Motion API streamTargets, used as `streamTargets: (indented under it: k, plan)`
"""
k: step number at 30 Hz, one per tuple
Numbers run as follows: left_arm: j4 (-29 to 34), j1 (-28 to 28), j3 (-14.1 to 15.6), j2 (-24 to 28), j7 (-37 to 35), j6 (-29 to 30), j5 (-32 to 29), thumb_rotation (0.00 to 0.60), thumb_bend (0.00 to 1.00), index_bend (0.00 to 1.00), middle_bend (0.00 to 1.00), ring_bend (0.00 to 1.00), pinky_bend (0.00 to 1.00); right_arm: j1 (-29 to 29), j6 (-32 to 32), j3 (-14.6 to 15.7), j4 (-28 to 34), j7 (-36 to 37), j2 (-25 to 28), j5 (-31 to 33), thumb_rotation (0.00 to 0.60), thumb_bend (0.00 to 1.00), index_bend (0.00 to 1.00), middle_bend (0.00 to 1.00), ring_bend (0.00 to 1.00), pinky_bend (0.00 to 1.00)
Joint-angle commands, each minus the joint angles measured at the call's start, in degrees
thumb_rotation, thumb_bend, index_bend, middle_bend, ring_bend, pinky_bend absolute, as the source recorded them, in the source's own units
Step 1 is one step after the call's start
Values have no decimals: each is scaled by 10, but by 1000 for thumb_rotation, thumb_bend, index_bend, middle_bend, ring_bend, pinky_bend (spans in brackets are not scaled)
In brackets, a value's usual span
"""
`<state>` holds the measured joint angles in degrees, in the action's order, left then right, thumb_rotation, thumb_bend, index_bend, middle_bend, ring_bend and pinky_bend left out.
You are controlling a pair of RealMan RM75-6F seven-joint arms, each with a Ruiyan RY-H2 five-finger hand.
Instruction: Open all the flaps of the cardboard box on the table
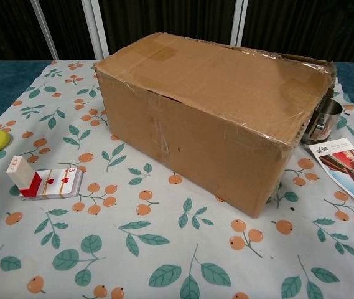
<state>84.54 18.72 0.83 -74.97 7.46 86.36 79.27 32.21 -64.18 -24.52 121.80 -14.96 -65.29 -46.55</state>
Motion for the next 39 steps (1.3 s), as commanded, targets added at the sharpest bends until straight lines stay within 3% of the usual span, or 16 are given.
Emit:
streamTargets:
  k: [1,11,32,39]
  plan:
    - [0,-2,-3,0,-2,-3,2,600,161,0,0,0,0,25,1,10,-3,-18,-33,31,600,922,146,168,209,374]
    - [-1,-8,-15,0,-4,-11,6,600,160,0,0,0,0,54,-19,24,-35,-33,-76,49,600,922,146,168,209,374]
    - [3,-18,-34,0,-9,-31,10,600,160,0,0,0,0,70,-26,42,-61,-35,-84,64,600,924,147,169,217,374]
    - [6,-20,-38,1,-12,-36,9,600,160,0,0,0,0,74,-44,35,-38,-34,-86,69,600,924,217,336,415,512]
